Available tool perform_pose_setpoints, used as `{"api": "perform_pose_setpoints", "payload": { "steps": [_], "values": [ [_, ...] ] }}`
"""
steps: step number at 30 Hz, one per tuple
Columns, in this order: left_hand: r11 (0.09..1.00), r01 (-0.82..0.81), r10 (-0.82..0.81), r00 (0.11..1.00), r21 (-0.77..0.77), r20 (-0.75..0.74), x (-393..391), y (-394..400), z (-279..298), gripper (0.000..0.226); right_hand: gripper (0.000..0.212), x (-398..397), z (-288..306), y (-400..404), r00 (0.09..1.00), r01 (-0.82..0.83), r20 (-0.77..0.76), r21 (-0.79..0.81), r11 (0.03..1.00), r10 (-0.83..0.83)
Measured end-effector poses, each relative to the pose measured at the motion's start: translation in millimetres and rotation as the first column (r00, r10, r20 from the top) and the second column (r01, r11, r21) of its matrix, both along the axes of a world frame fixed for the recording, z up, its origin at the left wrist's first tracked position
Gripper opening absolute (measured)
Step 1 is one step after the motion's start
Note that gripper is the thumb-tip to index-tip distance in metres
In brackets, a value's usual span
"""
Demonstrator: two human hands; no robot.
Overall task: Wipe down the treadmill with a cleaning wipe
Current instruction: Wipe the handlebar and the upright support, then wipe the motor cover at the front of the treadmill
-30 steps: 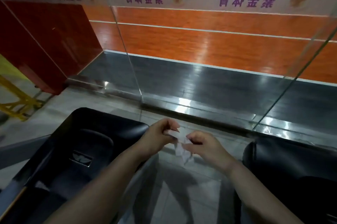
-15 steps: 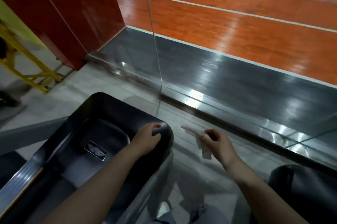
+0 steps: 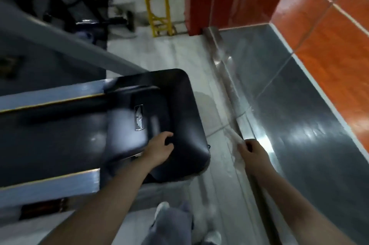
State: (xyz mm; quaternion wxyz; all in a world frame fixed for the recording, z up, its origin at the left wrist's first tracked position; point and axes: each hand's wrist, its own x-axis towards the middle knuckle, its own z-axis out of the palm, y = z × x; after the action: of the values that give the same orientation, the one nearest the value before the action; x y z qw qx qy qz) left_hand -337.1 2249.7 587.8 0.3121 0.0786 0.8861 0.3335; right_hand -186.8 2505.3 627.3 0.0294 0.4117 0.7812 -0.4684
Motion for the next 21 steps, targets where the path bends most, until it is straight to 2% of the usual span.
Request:
{"api": "perform_pose_setpoints", "payload": {
  "steps": [4, 8, 14, 18, 21],
  "values": [
    [0.974, -0.228, 0.227, 0.971, -0.005, -0.076, -9.3, -17.0, 2.4, 0.046, 0.011, -77.1, -12.3, 14.9, 0.954, -0.299, 0.009, 0.028, 0.954, 0.298],
    [0.919, -0.394, 0.391, 0.917, -0.016, -0.083, -18.1, -29.9, -10.9, 0.047, 0.005, -148.7, -29.6, 9.0, 0.818, -0.573, 0.001, 0.103, 0.813, 0.576],
    [0.794, -0.604, 0.603, 0.797, -0.062, -0.035, -14.0, -44.1, -32.0, 0.045, 0.010, -220.0, -53.6, -15.4, 0.656, -0.755, 0.017, -0.009, 0.656, 0.755],
    [0.680, -0.718, 0.711, 0.695, -0.148, -0.106, -3.7, -58.1, -41.6, 0.039, 0.004, -260.2, -82.7, -35.9, 0.475, -0.876, 0.067, -0.065, 0.478, 0.878],
    [0.549, -0.796, 0.791, 0.593, -0.253, -0.149, 3.2, -69.1, -57.2, 0.038, 0.006, -290.9, -108.8, -58.1, 0.359, -0.924, 0.079, -0.110, 0.366, 0.930]
  ]
}}
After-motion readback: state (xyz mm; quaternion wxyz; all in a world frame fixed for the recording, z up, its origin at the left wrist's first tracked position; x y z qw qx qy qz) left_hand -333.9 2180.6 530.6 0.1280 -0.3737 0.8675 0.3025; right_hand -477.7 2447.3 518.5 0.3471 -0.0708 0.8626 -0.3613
